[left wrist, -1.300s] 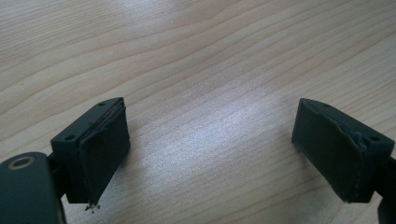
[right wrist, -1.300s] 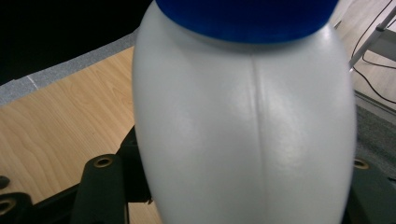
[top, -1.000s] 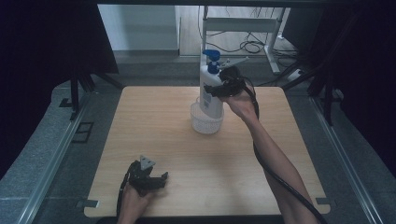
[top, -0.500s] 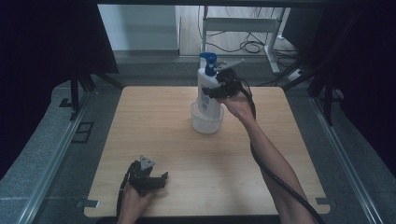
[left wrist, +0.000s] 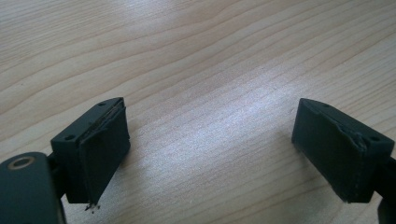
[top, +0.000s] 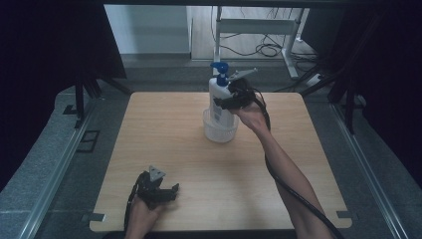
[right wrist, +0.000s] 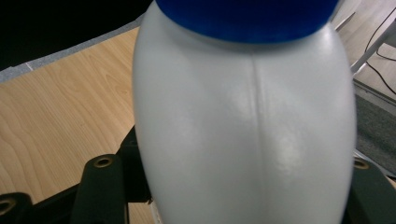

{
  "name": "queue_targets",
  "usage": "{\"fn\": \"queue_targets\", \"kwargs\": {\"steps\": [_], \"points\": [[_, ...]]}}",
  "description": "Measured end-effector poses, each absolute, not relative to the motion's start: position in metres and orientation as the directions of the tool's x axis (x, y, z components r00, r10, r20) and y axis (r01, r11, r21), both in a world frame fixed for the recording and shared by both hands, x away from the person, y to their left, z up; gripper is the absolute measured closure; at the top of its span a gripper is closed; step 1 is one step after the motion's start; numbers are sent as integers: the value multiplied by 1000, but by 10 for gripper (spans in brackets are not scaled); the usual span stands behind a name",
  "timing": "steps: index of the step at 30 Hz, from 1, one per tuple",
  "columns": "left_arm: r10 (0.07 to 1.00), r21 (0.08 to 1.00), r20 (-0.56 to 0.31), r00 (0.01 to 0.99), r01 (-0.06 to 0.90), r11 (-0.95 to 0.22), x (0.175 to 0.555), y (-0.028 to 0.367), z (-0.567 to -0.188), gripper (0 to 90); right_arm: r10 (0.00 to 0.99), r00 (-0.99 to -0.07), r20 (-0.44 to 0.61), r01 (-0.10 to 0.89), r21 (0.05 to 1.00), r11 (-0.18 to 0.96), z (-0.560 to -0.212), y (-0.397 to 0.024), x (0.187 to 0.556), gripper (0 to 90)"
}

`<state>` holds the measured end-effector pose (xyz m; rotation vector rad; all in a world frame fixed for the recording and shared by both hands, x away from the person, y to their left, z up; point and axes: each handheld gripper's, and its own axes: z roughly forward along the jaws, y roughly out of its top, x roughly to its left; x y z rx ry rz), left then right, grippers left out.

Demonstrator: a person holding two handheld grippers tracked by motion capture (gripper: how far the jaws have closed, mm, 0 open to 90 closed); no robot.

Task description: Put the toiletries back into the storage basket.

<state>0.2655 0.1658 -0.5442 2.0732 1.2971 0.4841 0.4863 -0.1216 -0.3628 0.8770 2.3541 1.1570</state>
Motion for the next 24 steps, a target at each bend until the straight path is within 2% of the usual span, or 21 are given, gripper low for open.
{"fn": "queue_targets", "kwargs": {"steps": [24], "points": [[895,682,-23,446,661,-312,265,166,-544,108,649,-759,-61,357,793,493,-398,-118,487,382]]}}
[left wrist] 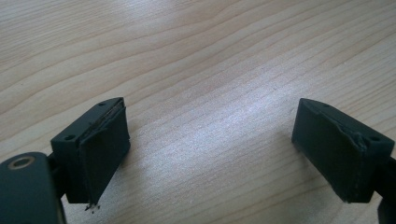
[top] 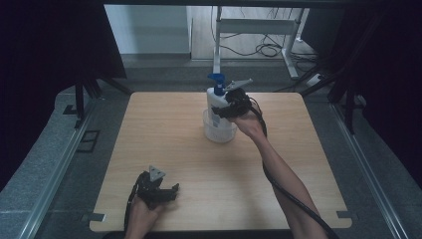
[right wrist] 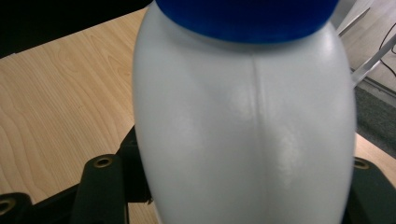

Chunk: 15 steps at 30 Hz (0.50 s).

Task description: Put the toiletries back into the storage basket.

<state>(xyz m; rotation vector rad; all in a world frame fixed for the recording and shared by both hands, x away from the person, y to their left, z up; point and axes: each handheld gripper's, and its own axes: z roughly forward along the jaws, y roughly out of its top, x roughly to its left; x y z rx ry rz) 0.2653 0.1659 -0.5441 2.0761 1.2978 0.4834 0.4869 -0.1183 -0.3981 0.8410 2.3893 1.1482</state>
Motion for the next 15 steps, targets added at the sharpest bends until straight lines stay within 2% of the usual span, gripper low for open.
{"fn": "queue_targets", "kwargs": {"steps": [15], "points": [[895,681,-23,446,662,-313,265,166,-544,108,638,-769,-36,365,794,485,-415,-121,488,379]]}}
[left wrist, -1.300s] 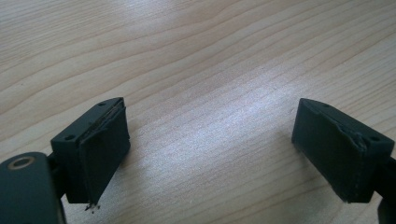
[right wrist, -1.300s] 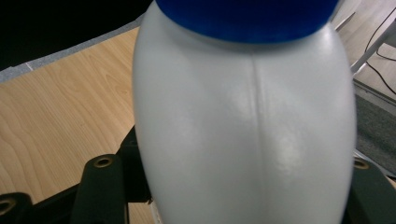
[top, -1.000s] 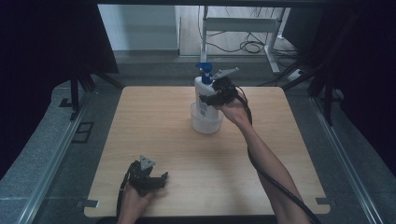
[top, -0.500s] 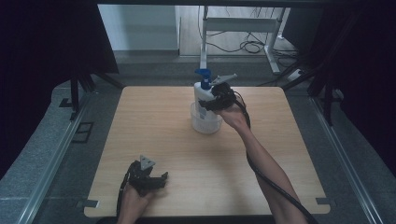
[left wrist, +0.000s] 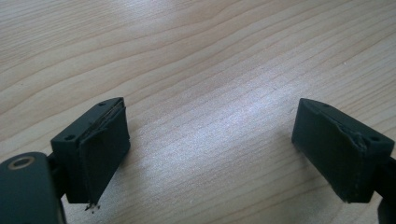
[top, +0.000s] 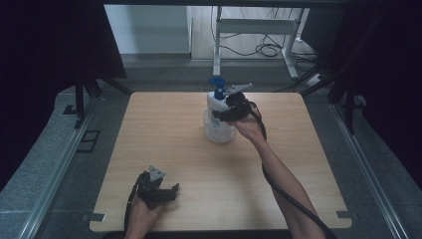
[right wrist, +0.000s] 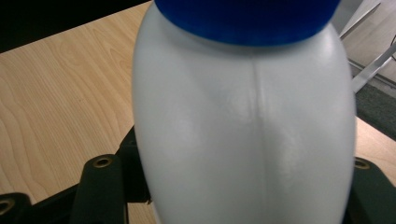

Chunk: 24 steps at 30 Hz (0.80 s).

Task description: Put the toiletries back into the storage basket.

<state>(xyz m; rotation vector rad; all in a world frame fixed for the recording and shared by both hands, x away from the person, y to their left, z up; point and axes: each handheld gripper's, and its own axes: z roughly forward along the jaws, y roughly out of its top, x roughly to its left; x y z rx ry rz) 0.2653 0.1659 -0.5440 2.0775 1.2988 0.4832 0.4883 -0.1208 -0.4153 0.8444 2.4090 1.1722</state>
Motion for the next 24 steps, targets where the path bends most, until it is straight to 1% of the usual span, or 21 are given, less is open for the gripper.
{"fn": "queue_targets", "kwargs": {"steps": [6,19,24], "points": [[895,682,-24,446,661,-312,265,166,-544,108,639,-769,-5,375,807,457,-422,-124,489,376],[895,682,-24,446,661,-312,265,166,-544,108,630,-777,-13,365,806,466,-421,-125,487,364],[895,681,-23,446,663,-313,265,166,-544,108,626,-780,-13,361,807,467,-417,-125,486,301]]}}
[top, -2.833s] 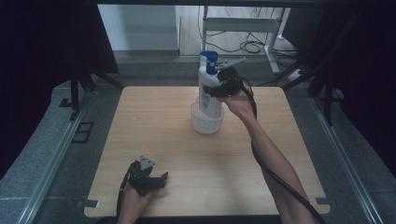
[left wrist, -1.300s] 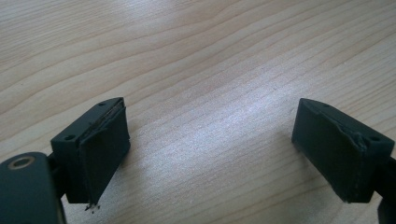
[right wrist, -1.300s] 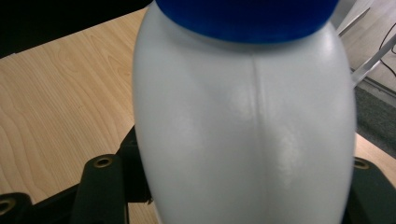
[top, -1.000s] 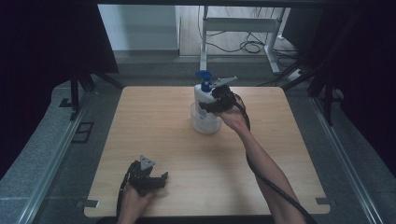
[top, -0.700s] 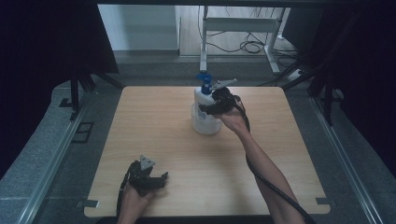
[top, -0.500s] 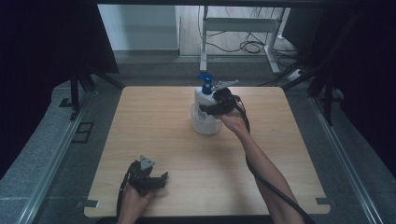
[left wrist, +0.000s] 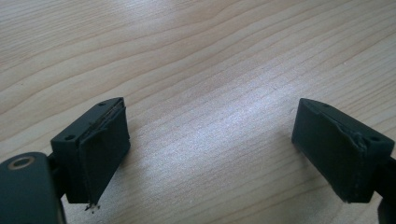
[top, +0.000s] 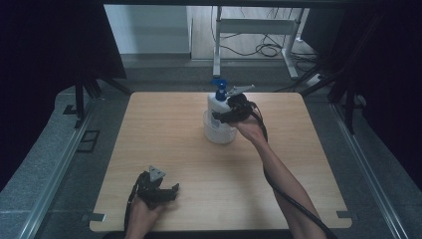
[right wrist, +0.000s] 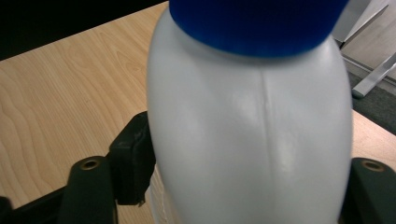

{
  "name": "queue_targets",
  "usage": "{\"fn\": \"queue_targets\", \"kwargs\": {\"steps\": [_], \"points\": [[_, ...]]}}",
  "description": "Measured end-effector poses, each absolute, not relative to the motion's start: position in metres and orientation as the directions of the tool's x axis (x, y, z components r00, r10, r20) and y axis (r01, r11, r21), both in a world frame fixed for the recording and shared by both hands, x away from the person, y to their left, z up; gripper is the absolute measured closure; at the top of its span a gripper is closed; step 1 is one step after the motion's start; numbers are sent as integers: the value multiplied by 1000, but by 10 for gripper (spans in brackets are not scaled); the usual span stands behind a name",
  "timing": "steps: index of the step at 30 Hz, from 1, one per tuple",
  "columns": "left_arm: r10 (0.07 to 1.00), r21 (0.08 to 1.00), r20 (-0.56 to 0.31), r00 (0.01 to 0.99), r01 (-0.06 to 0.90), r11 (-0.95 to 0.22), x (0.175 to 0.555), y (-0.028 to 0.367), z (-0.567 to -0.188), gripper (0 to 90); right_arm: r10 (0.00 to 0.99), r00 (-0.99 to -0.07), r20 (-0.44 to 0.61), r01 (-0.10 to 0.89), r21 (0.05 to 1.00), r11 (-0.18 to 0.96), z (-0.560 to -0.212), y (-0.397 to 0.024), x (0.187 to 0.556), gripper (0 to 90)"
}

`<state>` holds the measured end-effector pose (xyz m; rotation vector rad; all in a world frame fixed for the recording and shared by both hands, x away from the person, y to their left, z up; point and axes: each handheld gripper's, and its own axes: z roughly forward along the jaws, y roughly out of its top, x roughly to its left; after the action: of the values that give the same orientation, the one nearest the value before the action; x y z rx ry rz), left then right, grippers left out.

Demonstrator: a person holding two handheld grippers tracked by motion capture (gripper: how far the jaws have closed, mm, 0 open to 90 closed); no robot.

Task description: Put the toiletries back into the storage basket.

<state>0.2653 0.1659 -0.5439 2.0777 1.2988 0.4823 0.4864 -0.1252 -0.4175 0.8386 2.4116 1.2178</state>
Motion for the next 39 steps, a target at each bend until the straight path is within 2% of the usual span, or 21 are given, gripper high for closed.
{"fn": "queue_targets", "kwargs": {"steps": [10,16,23,39], "points": [[895,682,-23,446,662,-312,265,166,-544,108,634,-772,-42,338,819,465,-408,-126,482,135],[895,682,-23,446,661,-312,265,166,-544,108,638,-769,-47,339,816,468,-404,-130,479,124],[895,682,-23,446,661,-312,265,166,-544,108,633,-771,-61,342,800,493,-400,-131,475,30],[894,683,-25,447,661,-311,265,166,-544,109,627,-776,-68,334,800,499,-389,-139,460,1]]}}
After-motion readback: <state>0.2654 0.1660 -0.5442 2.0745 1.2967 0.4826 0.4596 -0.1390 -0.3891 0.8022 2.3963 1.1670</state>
